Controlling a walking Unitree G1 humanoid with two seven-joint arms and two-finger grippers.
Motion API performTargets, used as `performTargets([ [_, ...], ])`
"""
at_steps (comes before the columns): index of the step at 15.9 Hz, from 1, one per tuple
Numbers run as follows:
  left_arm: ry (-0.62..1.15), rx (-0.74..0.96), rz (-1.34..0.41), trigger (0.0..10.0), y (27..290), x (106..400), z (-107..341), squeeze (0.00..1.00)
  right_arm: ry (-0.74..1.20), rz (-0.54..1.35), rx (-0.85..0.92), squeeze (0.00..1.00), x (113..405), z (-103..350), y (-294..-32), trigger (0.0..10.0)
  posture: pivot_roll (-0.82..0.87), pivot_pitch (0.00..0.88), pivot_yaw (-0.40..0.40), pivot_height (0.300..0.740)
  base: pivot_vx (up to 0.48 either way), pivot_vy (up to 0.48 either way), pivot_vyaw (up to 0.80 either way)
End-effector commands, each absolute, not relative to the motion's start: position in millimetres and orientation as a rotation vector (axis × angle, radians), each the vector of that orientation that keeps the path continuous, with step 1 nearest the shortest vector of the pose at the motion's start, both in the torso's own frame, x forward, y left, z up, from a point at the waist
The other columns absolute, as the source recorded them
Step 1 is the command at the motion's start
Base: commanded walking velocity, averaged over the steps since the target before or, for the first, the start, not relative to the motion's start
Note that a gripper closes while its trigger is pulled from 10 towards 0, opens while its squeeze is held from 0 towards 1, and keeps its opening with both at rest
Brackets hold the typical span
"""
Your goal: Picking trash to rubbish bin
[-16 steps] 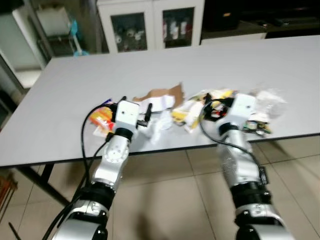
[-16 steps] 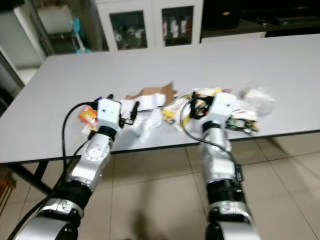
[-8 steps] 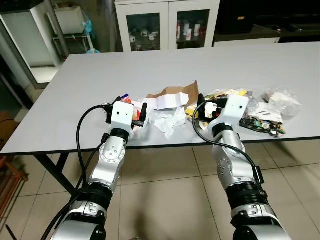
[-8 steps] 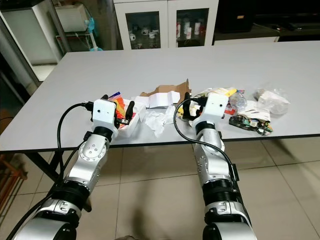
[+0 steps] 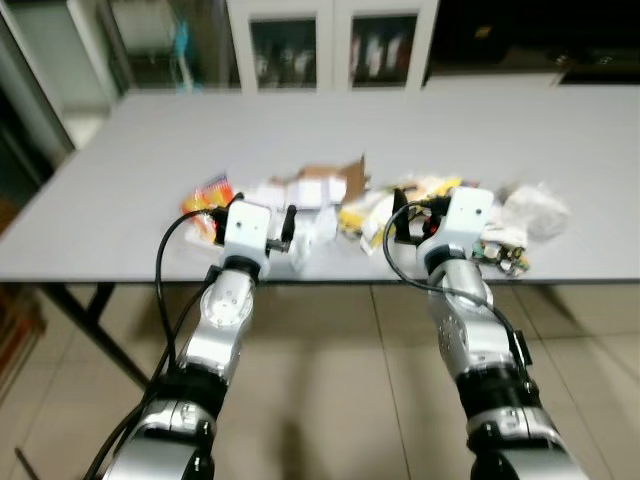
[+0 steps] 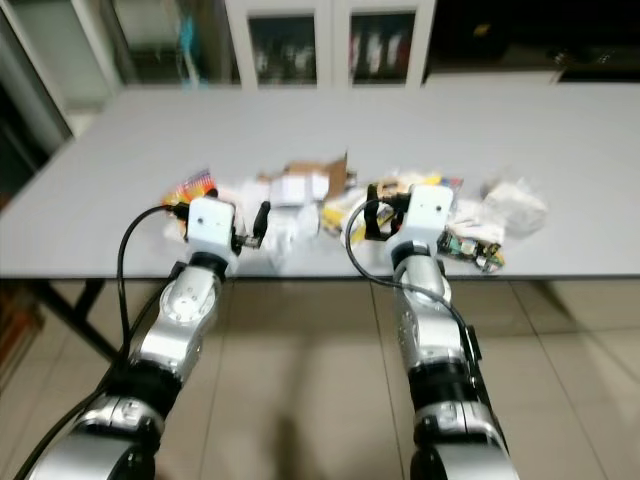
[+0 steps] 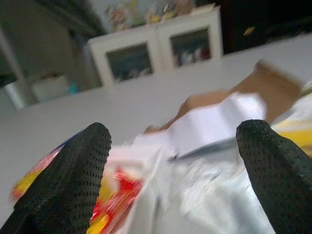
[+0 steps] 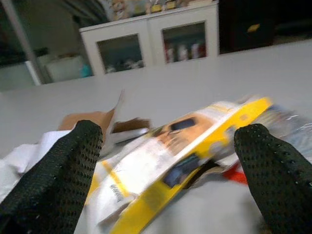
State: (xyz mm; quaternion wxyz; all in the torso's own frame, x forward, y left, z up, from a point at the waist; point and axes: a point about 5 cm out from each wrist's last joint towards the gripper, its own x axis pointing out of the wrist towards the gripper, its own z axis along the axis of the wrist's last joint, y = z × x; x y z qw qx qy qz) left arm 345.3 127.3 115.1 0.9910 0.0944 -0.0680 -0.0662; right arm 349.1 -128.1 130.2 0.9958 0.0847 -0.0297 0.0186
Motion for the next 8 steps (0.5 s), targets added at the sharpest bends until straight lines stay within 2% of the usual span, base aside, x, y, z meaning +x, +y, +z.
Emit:
performTargets([
  [1, -0.133, 0.188, -0.106, 10.0, 132.5, 347.7, 117.7, 0.0, -0.068, 0.058, 0.184, 0.0, 350.5, 134.9, -123.5, 10.0, 0.0, 0.0, 0.066, 0.74, 0.0, 0.0, 0.0],
  [3, -0.133, 0.192, -0.106, 10.0, 132.6, 347.8, 117.8, 0.0, -0.067, 0.061, 0.187, 0.0, 350.5, 134.8, -123.2, 10.0, 0.0, 0.0, 0.066, 0.74, 0.0, 0.0, 0.0],
  [8, -0.138, 0.206, -0.107, 10.0, 132.8, 347.7, 118.3, 0.0, -0.064, 0.073, 0.175, 0.0, 350.2, 134.6, -120.9, 10.0, 0.0, 0.0, 0.065, 0.74, 0.296, 0.0, 0.0],
])
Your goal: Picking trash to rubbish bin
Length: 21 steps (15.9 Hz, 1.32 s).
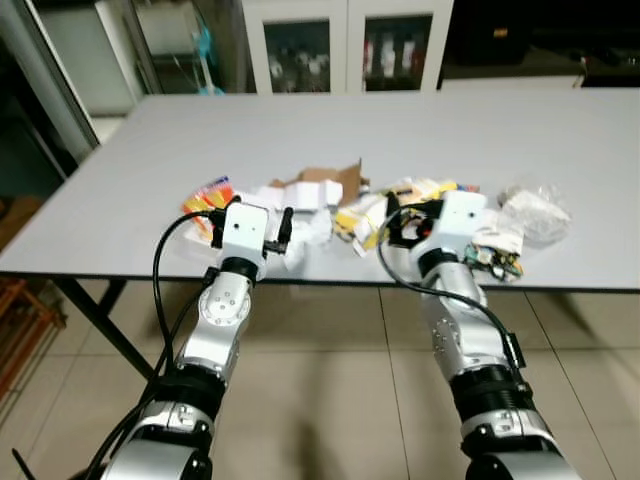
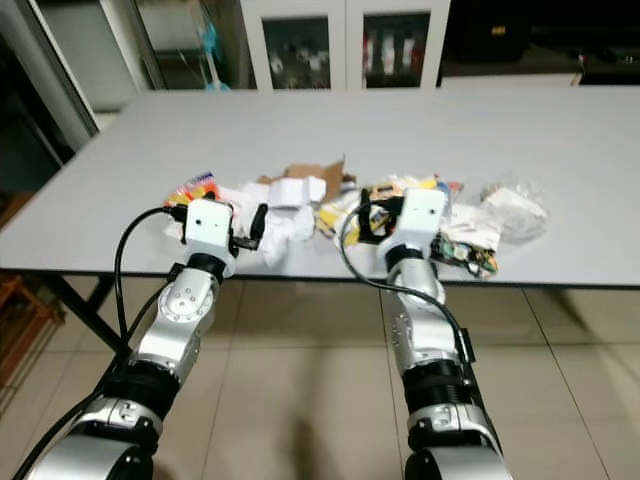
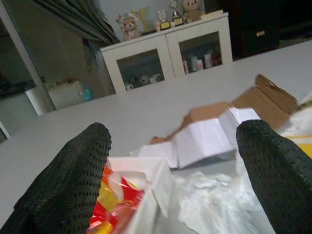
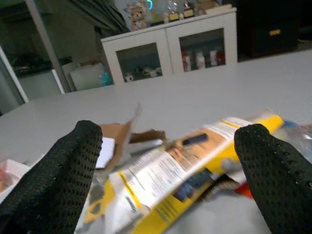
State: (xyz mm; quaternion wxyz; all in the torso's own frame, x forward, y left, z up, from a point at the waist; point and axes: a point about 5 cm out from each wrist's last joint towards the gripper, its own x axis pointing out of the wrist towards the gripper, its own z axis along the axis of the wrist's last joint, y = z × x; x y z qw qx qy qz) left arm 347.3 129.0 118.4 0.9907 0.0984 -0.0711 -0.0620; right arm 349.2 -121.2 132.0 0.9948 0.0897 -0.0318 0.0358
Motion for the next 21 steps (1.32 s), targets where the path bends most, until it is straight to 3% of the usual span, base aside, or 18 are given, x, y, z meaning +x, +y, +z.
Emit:
performTargets([
  [1, -0.139, 0.211, -0.106, 10.0, 132.9, 347.9, 118.4, 0.0, -0.066, 0.078, 0.166, 0.0, 350.2, 135.0, -120.5, 10.0, 0.0, 0.0, 0.064, 0.74, 0.304, -0.311, 0.0],
  [6, -0.139, 0.23, -0.107, 10.0, 132.7, 348.2, 118.4, 0.0, -0.066, 0.085, 0.161, 0.0, 350.5, 135.0, -119.7, 10.0, 0.0, 0.0, 0.064, 0.74, 0.051, -0.424, 0.54],
  [16, -0.141, 0.221, -0.092, 10.0, 136.0, 348.8, 119.3, 0.0, -0.067, 0.079, 0.197, 0.0, 350.1, 134.7, -120.8, 10.0, 0.0, 0.0, 0.064, 0.74, 0.052, -0.425, 0.0],
  [21, -0.155, 0.199, -0.103, 10.0, 134.9, 348.7, 121.1, 0.0, -0.068, 0.079, 0.198, 0.0, 350.1, 134.9, -120.7, 10.0, 0.0, 0.0, 0.064, 0.74, 0.056, 0.0, 0.0],
])
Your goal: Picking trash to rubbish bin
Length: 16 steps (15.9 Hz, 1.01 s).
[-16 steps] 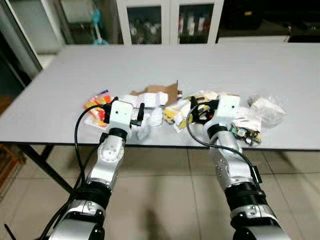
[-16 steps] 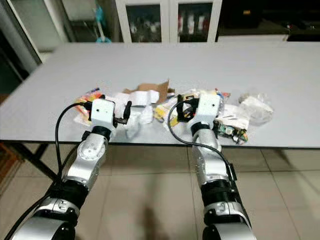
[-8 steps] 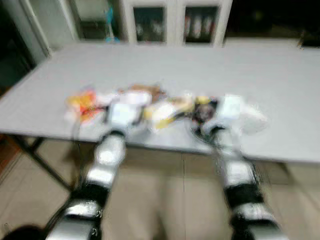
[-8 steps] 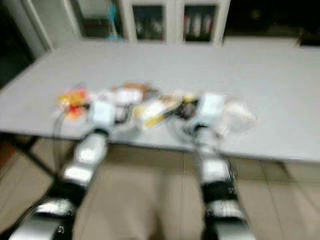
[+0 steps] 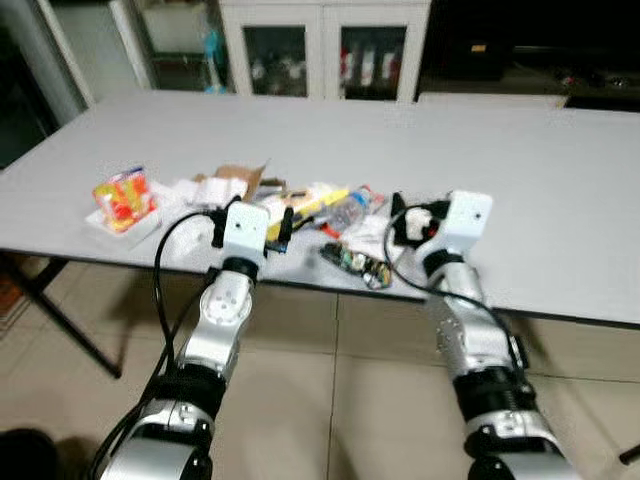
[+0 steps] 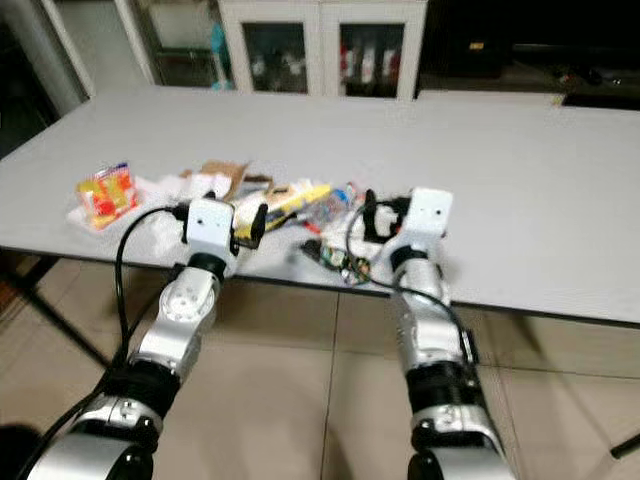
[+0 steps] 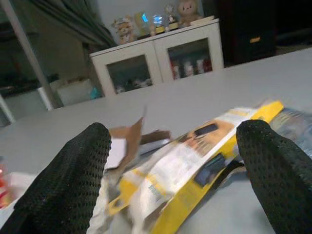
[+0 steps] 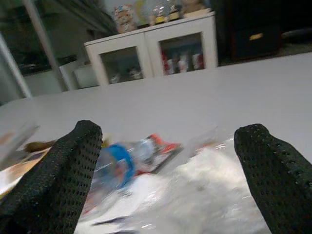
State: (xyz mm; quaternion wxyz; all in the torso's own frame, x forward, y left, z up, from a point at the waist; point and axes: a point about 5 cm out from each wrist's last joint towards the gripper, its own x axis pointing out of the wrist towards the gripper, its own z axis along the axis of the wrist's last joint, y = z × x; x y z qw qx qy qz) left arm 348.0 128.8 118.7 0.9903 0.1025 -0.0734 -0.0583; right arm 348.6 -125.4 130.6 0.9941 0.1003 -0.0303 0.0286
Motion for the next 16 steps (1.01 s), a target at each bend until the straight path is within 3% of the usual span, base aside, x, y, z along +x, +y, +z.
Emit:
performTargets([
  [1, -0.155, 0.202, -0.107, 10.0, 134.7, 348.8, 121.2, 0.0, -0.068, 0.078, 0.198, 0.0, 350.1, 135.0, -120.7, 10.0, 0.0, 0.0, 0.064, 0.74, 0.0, 0.0, 0.0],
  [7, -0.145, 0.214, -0.107, 10.0, 142.3, 351.1, 122.3, 0.0, -0.064, 0.082, 0.195, 0.0, 350.1, 134.6, -120.5, 10.0, 0.0, 0.0, 0.064, 0.74, 0.0, 0.0, 0.0],
  [11, -0.12, 0.225, -0.097, 10.0, 145.5, 351.1, 118.4, 0.0, 0.162, 0.025, 0.094, 0.0, 348.6, 101.0, -126.6, 10.0, 0.0, 0.0, 0.064, 0.74, 0.0, 0.0, 0.0],
  [16, -0.109, 0.219, -0.132, 10.0, 138.1, 348.7, 114.3, 0.0, 0.219, 0.117, 0.081, 0.0, 344.7, 93.8, -114.8, 10.0, -0.01, 0.0, 0.066, 0.74, 0.0, 0.0, 0.0],
])
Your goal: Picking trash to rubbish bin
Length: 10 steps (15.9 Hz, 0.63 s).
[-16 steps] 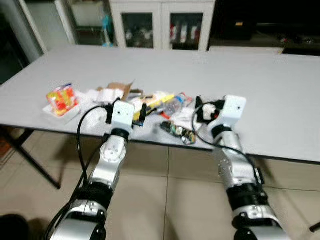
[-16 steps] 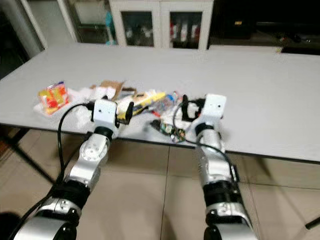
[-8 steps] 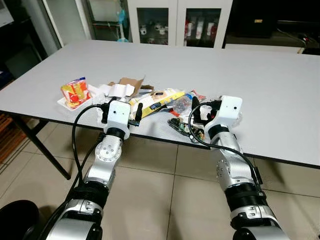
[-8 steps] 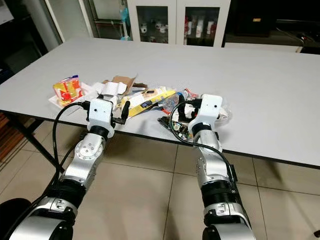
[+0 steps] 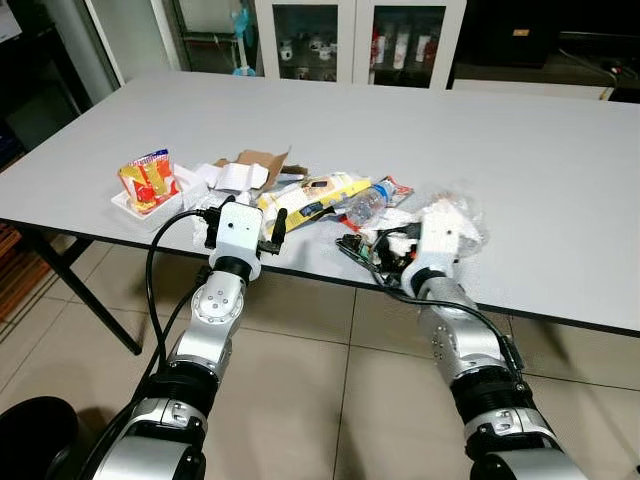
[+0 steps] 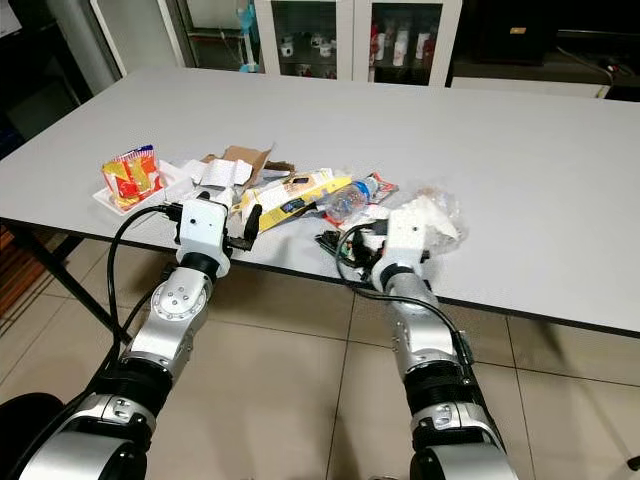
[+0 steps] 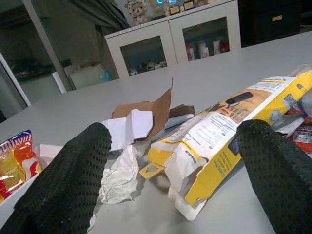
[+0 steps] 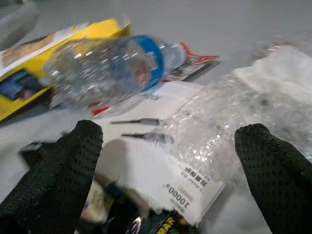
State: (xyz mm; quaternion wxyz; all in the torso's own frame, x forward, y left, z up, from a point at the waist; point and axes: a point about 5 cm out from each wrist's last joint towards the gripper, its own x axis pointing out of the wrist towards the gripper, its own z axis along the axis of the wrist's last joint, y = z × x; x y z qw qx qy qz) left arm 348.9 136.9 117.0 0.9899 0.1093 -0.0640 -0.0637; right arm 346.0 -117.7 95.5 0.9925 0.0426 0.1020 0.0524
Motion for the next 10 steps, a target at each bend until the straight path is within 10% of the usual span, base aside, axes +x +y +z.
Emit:
performTargets([
  [1, -0.109, 0.217, -0.133, 10.0, 138.1, 348.4, 114.1, 0.0, 0.216, 0.147, 0.086, 0.0, 343.8, 94.2, -111.0, 10.0, -0.01, 0.0, 0.066, 0.74, 0.0, 0.0, 0.0],
  [10, -0.125, 0.192, -0.177, 10.0, 130.3, 347.3, 116.5, 0.0, -0.015, 0.24, 0.111, 0.0, 343.6, 137.9, -114.3, 10.0, -0.02, 0.012, 0.084, 0.74, 0.0, 0.0, 0.0],
])
